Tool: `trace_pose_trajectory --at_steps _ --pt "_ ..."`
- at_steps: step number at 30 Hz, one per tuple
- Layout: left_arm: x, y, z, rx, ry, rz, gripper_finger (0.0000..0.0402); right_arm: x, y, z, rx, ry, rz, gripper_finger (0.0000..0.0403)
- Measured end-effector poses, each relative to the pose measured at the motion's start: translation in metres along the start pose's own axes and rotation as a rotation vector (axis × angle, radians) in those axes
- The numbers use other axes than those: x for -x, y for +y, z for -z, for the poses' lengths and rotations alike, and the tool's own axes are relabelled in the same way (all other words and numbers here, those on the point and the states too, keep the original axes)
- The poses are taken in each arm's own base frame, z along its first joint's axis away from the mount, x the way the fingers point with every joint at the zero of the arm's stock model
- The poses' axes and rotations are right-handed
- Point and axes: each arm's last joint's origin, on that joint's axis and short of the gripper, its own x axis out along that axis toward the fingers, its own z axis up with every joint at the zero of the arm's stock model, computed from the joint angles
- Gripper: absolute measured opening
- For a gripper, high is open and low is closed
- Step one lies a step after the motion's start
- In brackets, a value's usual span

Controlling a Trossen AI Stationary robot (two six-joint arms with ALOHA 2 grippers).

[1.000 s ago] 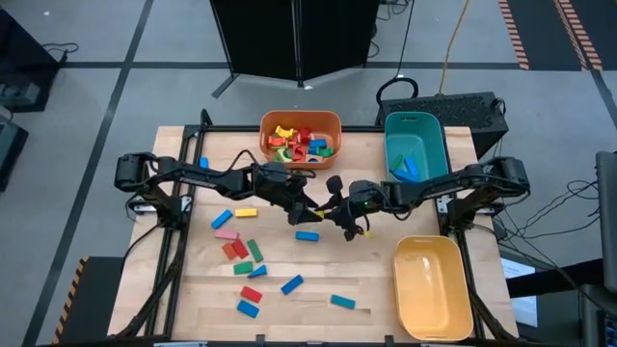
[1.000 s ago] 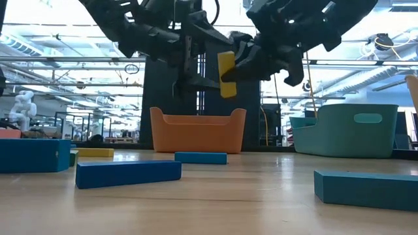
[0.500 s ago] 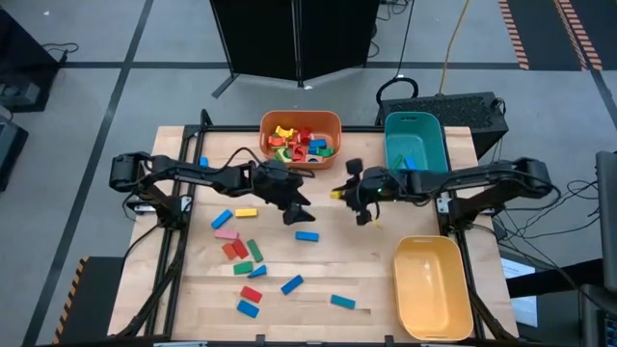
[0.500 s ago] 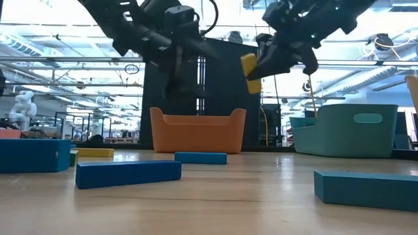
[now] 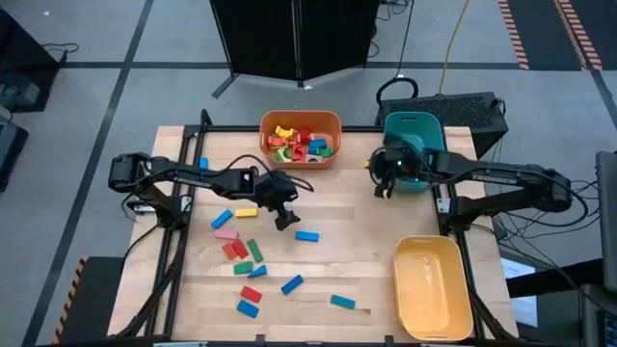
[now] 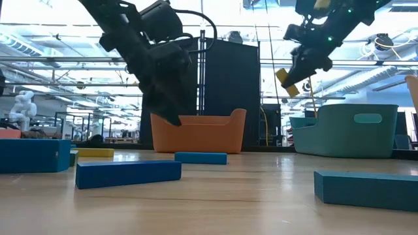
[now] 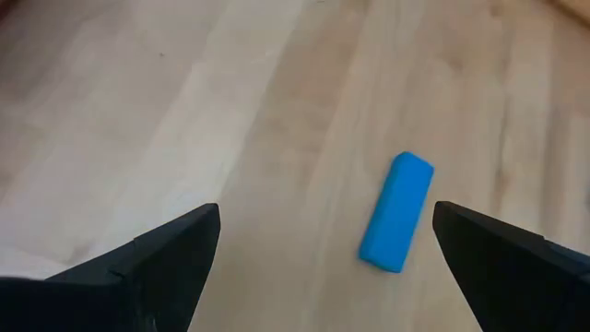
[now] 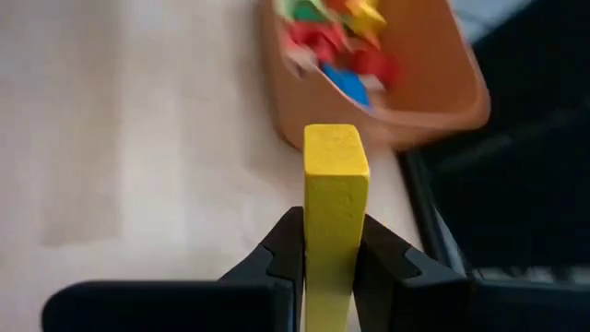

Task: Sort blocks by size
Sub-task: Put the yellow rectangular block into the green bin

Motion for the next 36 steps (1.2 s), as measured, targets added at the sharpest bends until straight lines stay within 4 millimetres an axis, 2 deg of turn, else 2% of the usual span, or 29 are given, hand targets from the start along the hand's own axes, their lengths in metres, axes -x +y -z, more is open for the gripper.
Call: trace_pose_trajectory --at_steps 3,13,18,26,36 --pt "0.000 -0.002 0.002 -0.036 0.000 -0.042 0.0395 0.004 -0.010 0.008 -0.037 0.062 0.075 0.0047" --pt "-0.002 -0.012 0.007 -0.142 -0.010 -0.103 0.0395 0.005 -0.041 0.035 -0.183 0.227 0.155 0.0048" --pt "-0.002 -0.016 0.008 -0.170 -0.022 -0.139 0.0395 0.005 -0.055 0.046 -0.309 0.267 0.183 0.0048" --pt "-0.006 -0.022 0.012 -0.286 -0.023 -0.166 0.0395 0.008 -0.067 0.063 -0.519 0.309 0.100 0.0056" --pt "-0.030 -0.020 0.018 -0.326 0.001 -0.180 0.0395 0.003 -0.071 0.079 -0.656 0.437 0.069 0.0080"
